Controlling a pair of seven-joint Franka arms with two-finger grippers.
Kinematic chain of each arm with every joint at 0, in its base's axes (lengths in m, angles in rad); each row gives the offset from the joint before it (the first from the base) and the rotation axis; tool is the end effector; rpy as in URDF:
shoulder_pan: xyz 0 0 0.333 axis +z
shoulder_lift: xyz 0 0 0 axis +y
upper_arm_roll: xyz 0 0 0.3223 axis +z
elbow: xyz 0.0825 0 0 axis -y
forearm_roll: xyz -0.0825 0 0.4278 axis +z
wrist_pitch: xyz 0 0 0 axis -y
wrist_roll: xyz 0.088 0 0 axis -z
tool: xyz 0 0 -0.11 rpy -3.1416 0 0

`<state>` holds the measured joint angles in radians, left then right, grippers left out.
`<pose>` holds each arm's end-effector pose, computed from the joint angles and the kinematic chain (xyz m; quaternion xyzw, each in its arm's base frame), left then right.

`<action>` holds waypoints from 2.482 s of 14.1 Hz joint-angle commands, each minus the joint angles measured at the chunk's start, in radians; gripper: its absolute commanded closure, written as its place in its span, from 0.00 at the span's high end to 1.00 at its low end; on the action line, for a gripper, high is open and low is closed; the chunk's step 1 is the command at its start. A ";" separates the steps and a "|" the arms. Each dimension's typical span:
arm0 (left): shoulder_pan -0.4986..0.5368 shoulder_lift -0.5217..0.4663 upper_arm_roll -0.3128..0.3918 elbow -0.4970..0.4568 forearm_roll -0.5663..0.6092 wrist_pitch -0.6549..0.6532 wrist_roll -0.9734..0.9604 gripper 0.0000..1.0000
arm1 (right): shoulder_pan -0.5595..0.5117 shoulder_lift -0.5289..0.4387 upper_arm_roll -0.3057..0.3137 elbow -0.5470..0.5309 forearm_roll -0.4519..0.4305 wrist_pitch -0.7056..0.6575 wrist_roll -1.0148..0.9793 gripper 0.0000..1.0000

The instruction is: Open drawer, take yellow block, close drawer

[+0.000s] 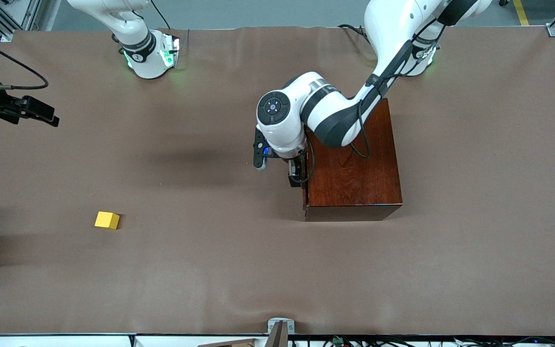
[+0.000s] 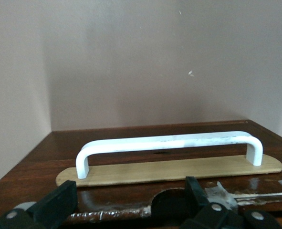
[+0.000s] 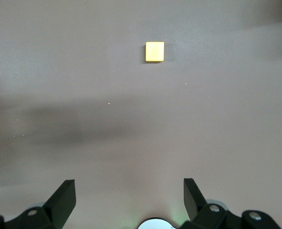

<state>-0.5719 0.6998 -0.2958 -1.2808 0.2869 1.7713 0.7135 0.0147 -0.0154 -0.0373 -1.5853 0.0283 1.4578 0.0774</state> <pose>0.5467 -0.5299 0.3210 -0.6880 0.7191 0.0864 0.0471 0.5803 -0.0099 0.6203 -0.9971 0.0491 0.0564 0.0129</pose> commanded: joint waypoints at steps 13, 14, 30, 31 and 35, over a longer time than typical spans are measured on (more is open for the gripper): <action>0.026 -0.006 0.004 -0.011 0.014 -0.087 -0.002 1.00 | -0.045 0.002 -0.003 0.010 -0.002 0.076 0.019 1.00; 0.026 -0.003 0.003 -0.003 0.014 -0.040 -0.015 1.00 | -0.045 0.002 -0.003 0.010 -0.002 0.076 0.016 1.00; 0.321 -0.381 -0.003 0.003 -0.029 0.059 -0.341 1.00 | -0.041 0.002 -0.001 0.010 -0.004 0.062 -0.017 1.00; 0.364 -0.399 -0.003 0.002 -0.041 0.028 -0.341 1.00 | -0.044 0.002 -0.001 0.010 -0.004 0.062 -0.043 1.00; 0.590 -0.450 -0.003 0.003 -0.193 -0.122 -0.347 1.00 | -0.044 0.000 -0.001 0.010 -0.004 0.062 -0.064 1.00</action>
<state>-0.0731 0.2923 -0.2884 -1.2444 0.1625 1.7161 0.3730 -0.0210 -0.0098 -0.0457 -1.5815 0.0273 1.5322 0.0287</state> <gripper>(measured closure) 0.000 0.000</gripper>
